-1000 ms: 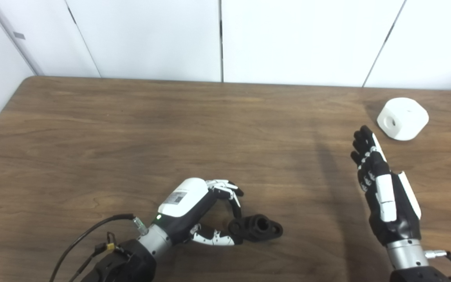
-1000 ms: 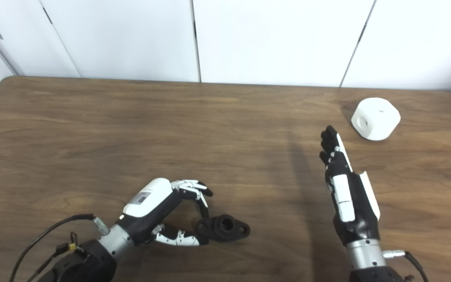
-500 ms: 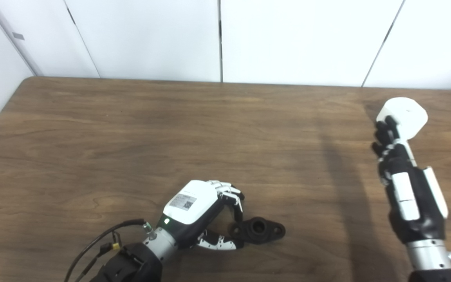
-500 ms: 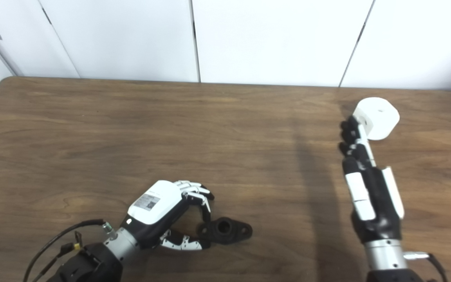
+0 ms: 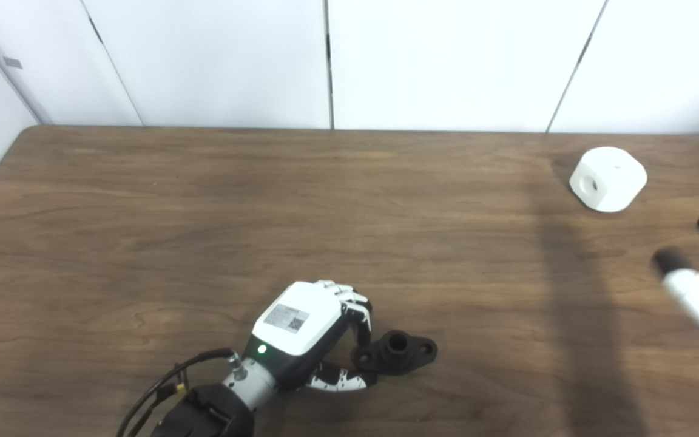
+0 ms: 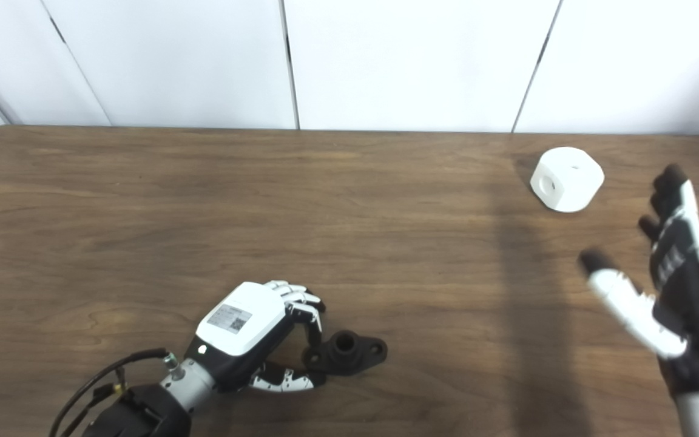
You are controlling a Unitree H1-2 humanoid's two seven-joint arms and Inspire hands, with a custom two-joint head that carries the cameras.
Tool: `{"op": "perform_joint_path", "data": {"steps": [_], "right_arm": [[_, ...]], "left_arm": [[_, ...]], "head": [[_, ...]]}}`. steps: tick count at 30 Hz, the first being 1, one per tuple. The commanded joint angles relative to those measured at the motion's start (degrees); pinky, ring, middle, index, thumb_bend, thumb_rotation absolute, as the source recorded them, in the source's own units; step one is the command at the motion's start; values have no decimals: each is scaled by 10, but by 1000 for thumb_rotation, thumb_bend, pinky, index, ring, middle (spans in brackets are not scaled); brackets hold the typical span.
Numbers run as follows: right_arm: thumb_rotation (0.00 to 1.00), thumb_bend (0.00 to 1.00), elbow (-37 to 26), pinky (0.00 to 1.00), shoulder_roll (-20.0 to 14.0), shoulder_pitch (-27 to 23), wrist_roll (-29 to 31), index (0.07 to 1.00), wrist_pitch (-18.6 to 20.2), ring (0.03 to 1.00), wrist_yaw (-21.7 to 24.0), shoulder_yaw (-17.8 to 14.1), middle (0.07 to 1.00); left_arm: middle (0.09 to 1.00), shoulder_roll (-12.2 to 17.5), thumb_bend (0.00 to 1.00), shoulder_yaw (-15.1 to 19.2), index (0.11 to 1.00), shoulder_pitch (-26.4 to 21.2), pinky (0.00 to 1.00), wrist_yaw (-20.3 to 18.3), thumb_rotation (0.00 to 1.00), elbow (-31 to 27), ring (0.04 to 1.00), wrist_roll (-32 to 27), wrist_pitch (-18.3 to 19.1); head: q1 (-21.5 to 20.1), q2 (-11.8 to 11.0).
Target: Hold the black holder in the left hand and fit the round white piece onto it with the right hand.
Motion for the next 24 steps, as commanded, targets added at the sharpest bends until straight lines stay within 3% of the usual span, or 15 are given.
{"op": "perform_joint_path", "data": {"steps": [1,6,7,14,20,24], "right_arm": [[379,677,-30,920,-3,-36,-39,973,23,988,-11,-4,1000],[389,746,-15,907,-16,-78,-132,944,36,956,30,-15,999],[378,792,-8,967,-12,-92,-156,929,36,985,45,-21,995],[365,834,40,952,26,-184,-312,914,36,974,157,-55,975],[349,828,88,808,19,-228,-365,923,36,930,188,-44,960],[327,828,118,842,15,-249,-392,924,36,945,192,-30,955]], "left_arm": [[770,10,519,-14,488,19,832,-52,51,9,830,12,-16],[768,18,520,0,488,32,832,-39,51,13,830,7,-32],[769,19,520,4,488,34,837,-37,51,15,831,4,-35],[773,30,520,30,488,46,836,-26,52,30,835,-8,-73],[769,34,519,46,488,52,828,-16,51,45,833,-21,-99],[774,35,519,53,488,53,834,-21,51,50,838,-23,-105]], "head": [[-10,-5],[-44,-24],[-54,-27],[-106,-44],[-133,-56],[-146,-63]]}}
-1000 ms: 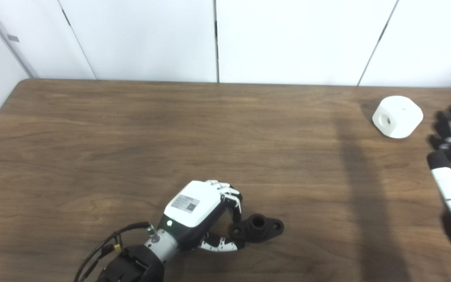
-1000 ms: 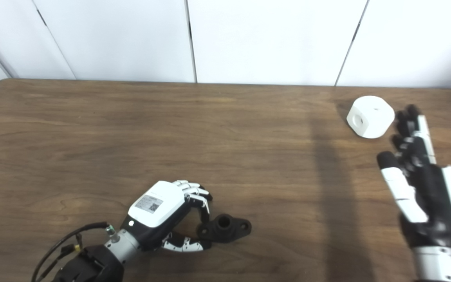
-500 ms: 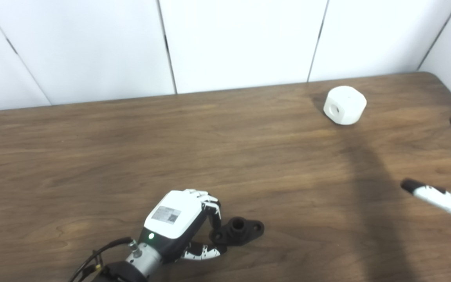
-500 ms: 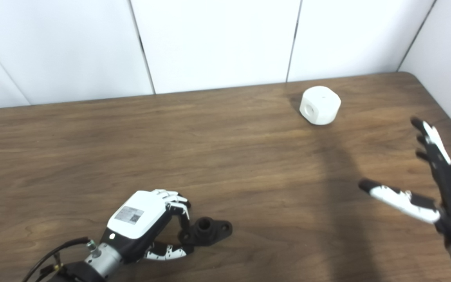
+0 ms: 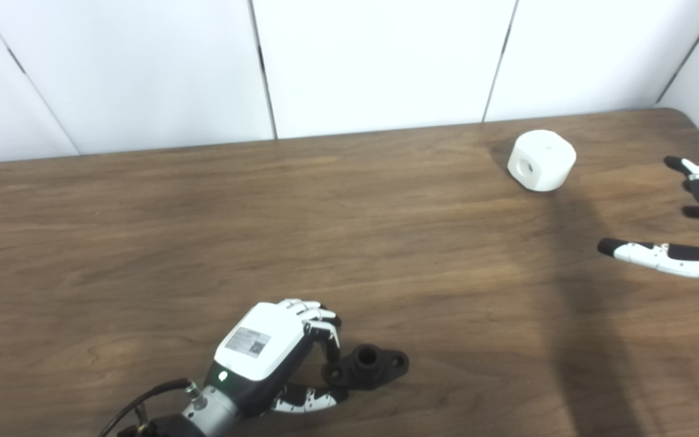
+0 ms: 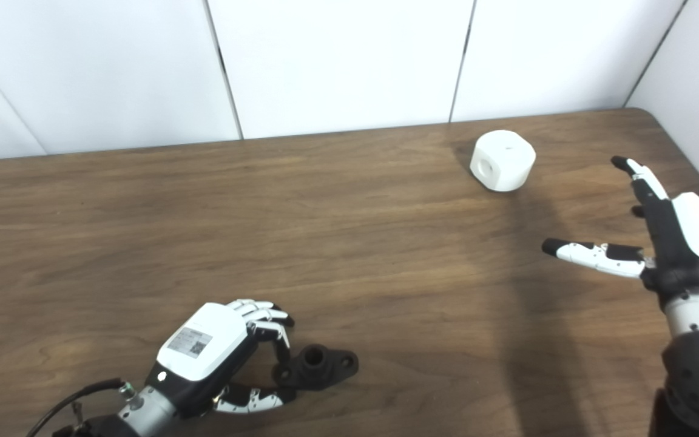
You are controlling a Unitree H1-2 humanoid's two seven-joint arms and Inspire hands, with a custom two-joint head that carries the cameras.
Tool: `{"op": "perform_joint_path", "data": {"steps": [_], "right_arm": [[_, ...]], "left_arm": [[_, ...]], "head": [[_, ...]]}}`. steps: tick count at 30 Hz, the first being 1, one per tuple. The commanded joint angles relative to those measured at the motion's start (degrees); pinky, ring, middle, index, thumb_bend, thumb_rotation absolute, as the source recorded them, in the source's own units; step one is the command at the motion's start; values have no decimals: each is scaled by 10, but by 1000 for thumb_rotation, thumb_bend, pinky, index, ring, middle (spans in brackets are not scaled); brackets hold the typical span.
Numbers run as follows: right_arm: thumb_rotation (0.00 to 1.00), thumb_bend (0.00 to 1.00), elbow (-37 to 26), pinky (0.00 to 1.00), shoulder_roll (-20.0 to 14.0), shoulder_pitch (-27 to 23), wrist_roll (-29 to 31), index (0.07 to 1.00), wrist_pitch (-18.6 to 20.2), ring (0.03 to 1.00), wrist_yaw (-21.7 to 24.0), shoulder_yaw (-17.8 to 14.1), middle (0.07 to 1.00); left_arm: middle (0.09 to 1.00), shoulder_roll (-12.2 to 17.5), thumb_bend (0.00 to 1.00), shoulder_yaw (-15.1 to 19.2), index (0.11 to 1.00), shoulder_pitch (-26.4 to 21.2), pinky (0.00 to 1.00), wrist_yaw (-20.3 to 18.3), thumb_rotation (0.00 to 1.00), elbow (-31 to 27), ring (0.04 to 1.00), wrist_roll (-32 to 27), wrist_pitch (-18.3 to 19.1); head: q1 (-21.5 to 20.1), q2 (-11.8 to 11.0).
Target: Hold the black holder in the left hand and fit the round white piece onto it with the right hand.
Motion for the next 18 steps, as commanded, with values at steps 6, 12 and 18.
{"op": "perform_joint_path", "data": {"steps": [6,12,18], "right_arm": [[359,842,47,892,-31,-44,-49,927,-3,961,-16,37,955],[325,842,86,903,-30,-65,-62,931,-3,973,-33,54,961],[331,848,127,908,-39,-87,-69,936,-3,982,-53,73,966]], "left_arm": [[767,27,519,6,487,26,828,-20,50,41,834,6,-18],[772,32,519,10,487,24,829,-18,49,55,838,0,-27],[772,36,518,15,487,22,838,-9,47,72,841,-13,-41]], "head": [[-27,-14],[-51,-29],[-77,-46]]}}
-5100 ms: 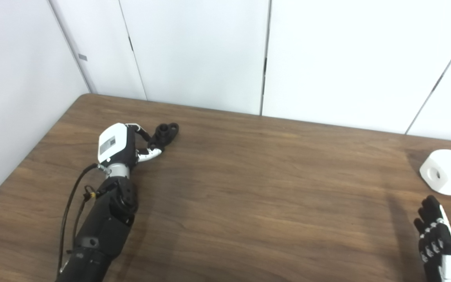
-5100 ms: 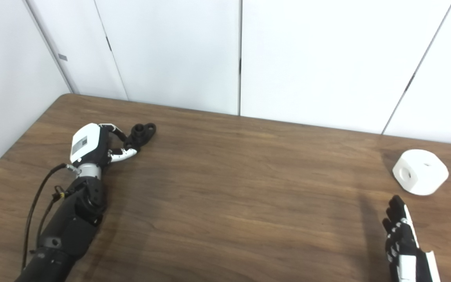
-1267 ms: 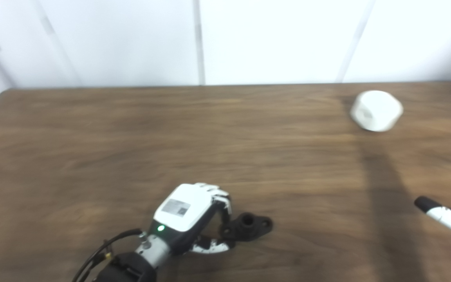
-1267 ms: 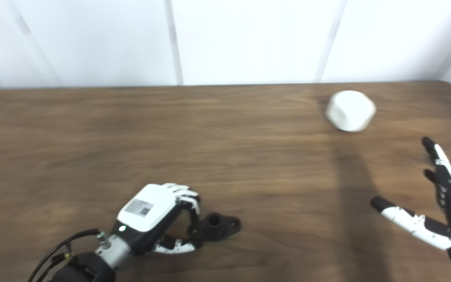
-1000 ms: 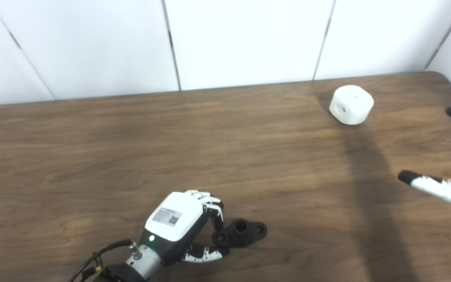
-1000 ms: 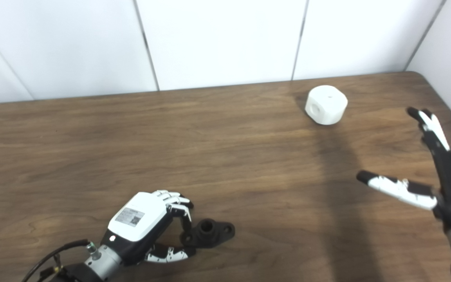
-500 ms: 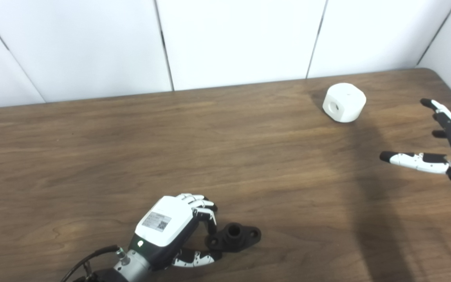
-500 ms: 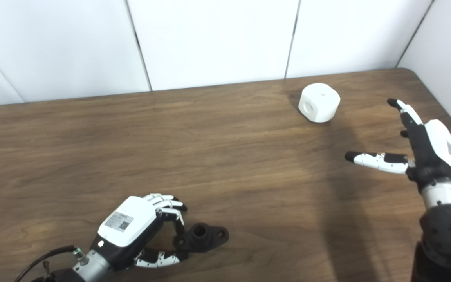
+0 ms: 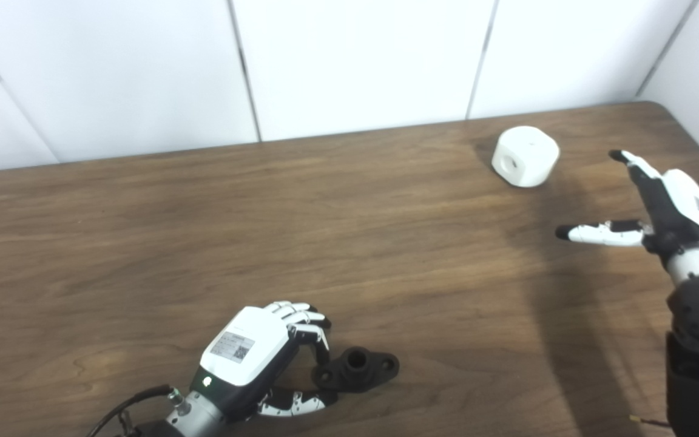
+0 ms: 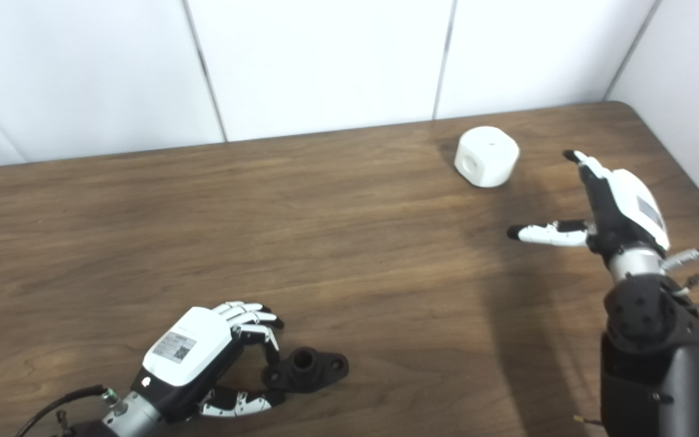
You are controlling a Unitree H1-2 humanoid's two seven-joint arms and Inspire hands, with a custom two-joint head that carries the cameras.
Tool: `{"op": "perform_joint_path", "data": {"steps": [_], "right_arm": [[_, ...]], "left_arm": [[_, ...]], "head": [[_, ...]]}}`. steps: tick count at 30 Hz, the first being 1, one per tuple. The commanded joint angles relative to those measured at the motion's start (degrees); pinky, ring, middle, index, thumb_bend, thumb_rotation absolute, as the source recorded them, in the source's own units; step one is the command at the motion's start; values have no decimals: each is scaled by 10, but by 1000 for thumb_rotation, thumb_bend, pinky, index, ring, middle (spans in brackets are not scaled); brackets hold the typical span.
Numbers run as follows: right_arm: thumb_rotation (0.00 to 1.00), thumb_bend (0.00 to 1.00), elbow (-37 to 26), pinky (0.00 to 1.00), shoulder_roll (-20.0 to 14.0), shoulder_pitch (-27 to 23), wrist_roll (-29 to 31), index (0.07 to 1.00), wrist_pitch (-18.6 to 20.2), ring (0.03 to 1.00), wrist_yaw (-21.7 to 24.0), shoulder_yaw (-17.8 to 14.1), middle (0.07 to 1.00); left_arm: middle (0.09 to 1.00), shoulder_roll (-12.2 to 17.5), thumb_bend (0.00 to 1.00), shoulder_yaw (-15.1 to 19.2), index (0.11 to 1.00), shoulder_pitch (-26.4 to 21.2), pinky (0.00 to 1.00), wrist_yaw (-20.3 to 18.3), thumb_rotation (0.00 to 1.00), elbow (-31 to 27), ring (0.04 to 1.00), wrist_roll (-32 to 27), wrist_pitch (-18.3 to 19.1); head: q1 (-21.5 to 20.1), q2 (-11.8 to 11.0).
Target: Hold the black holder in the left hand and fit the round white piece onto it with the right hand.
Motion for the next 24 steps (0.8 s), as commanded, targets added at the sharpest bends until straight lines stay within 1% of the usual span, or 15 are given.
{"op": "perform_joint_path", "data": {"steps": [1,8,13,19,21,24], "right_arm": [[335,850,4,912,-17,-27,-8,939,-3,986,-24,2,969],[359,847,48,939,-27,-56,-31,937,-3,995,-39,20,975],[381,868,77,924,-36,-79,-53,934,-3,982,-43,26,969],[356,879,109,935,-45,-104,-51,935,-3,992,-40,28,976],[341,879,120,963,-49,-112,-50,937,-3,997,-40,29,979],[339,882,137,973,-61,-122,-48,938,-3,998,-46,38,982]], "left_arm": [[773,33,518,-3,487,20,842,-36,47,43,844,17,3],[770,36,519,0,486,17,842,-18,46,65,842,8,-14],[758,37,519,0,486,15,830,0,46,81,831,5,-29],[754,39,519,-1,485,10,820,22,46,103,825,8,-42],[752,39,519,-2,485,9,816,29,46,109,822,8,-46],[751,40,519,-3,485,8,815,35,46,117,821,7,-49]], "head": [[-2,-1],[-27,-15],[-33,-21],[-43,-32],[-45,-34],[-47,-37]]}}
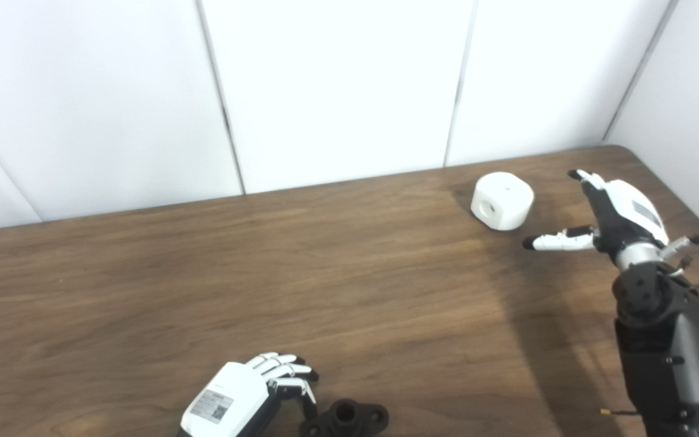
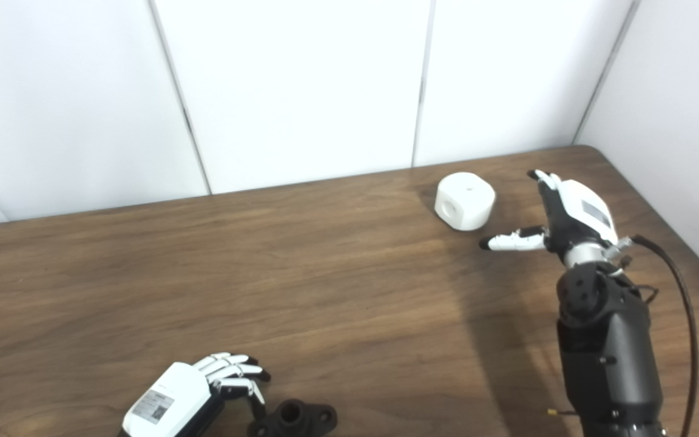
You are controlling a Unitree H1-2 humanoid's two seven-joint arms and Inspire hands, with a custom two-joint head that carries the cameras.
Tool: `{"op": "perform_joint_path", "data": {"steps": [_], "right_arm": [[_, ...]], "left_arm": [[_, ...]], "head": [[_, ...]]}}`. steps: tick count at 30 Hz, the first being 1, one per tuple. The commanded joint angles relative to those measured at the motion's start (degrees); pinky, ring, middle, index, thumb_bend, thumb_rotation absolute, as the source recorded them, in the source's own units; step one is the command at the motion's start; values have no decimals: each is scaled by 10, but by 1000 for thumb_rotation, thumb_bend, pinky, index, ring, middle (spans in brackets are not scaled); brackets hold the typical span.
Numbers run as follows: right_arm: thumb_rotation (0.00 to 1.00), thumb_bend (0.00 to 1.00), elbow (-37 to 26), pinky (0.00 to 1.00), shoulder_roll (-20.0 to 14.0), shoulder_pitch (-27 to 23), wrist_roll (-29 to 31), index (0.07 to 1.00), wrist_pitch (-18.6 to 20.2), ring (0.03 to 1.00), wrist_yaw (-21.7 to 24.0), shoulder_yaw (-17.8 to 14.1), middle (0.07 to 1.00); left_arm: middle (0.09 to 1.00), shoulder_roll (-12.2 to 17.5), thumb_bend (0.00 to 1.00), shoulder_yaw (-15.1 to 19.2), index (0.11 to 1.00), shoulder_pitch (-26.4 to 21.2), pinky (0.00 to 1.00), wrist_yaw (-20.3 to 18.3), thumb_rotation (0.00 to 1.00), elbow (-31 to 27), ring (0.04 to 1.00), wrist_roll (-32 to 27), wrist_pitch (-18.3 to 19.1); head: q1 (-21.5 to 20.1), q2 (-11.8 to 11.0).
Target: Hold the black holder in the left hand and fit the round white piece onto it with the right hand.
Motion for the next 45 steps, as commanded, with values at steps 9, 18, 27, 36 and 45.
{"op": "perform_joint_path", "data": {"steps": [9,18,27,36,45], "right_arm": [[330,878,29,1000,-32,-62,-9,954,-3,1000,7,-1,999],[324,872,74,1000,-38,-83,-23,962,-3,1000,16,14,1000],[310,870,120,1000,-33,-114,-32,954,-3,1000,16,28,993],[329,885,167,1000,-28,-147,-34,958,-3,1000,17,45,997],[355,897,210,1000,-22,-171,-25,955,-3,1000,-3,72,991]], "left_arm": [[754,30,519,-1,486,24,834,-42,46,49,835,29,19],[759,28,519,-3,486,21,838,-48,46,51,839,27,22],[759,29,519,-3,486,20,834,-41,46,57,837,22,17],[757,27,518,-4,486,19,835,-37,46,63,837,24,17],[755,25,519,-6,486,17,821,-36,46,66,833,26,20]], "head": [[-3,-1],[-5,-3],[-2,-1],[4,-3],[7,-4]]}}
